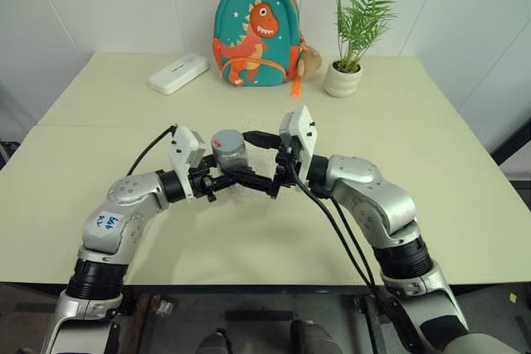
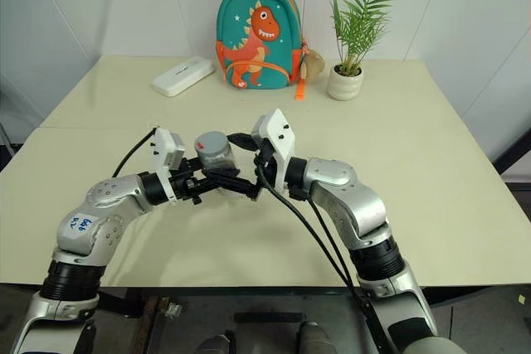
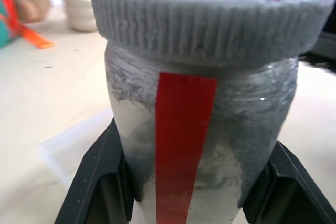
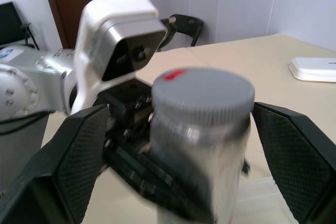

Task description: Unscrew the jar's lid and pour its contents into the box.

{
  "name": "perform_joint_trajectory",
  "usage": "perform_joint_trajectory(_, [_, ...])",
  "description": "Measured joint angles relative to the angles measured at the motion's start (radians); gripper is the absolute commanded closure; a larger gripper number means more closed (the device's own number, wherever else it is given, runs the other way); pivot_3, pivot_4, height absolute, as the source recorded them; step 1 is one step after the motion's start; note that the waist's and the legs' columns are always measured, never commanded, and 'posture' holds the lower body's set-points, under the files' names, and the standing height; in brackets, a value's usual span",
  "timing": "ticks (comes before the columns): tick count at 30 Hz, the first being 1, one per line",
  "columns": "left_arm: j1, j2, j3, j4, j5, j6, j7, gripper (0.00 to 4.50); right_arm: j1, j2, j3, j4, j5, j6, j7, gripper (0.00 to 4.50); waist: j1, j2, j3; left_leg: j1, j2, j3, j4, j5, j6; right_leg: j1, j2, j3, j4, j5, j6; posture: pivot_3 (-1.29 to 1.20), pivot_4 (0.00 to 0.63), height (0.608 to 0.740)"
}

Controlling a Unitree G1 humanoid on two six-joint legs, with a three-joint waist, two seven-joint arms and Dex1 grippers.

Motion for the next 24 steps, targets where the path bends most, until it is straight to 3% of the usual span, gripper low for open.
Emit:
perform_joint_trajectory(10, [0.002, -0.003, -0.002, -0.021, 0.026, -0.002, -0.017, 2.47, -0.02, 0.036, -0.007, 0.059, -0.028, -0.046, -0.025, 0.0, -0.002, 0.0, 0.0, 0.0, 0.0, 0.0, 0.0, 0.0, 0.0, 0.0, 0.0, 0.0, 0.0, 0.0, 0.0, 0.0, 0.15, 0.74])
perform_joint_trajectory(13, [0.009, -0.003, -0.002, -0.023, 0.032, -0.002, -0.019, 2.47, -0.02, 0.037, -0.011, 0.059, -0.028, -0.049, -0.025, 0.6, -0.002, 0.0, 0.0, 0.0, 0.0, 0.0, 0.0, 0.0, 0.0, 0.0, 0.0, 0.0, 0.0, 0.0, 0.0, 0.0, 0.15, 0.74])
perform_joint_trajectory(17, [0.009, -0.004, 0.001, -0.023, 0.04, -0.003, -0.015, 2.47, -0.02, 0.044, -0.007, 0.059, -0.023, -0.048, -0.01, 1.9, -0.003, 0.0, 0.0, 0.0, 0.0, 0.0, 0.0, 0.0, 0.0, 0.0, 0.0, 0.0, 0.0, 0.0, 0.0, 0.0, 0.15, 0.74])
perform_joint_trajectory(24, [0.01, -0.004, -0.002, -0.023, 0.046, -0.005, -0.027, 2.47, -0.019, 0.032, -0.011, 0.054, -0.007, -0.027, 0.007, 1.93, -0.002, 0.0, 0.0, 0.0, 0.0, 0.0, 0.0, 0.0, 0.0, 0.0, 0.0, 0.0, 0.0, 0.0, 0.0, 0.0, 0.15, 0.74])
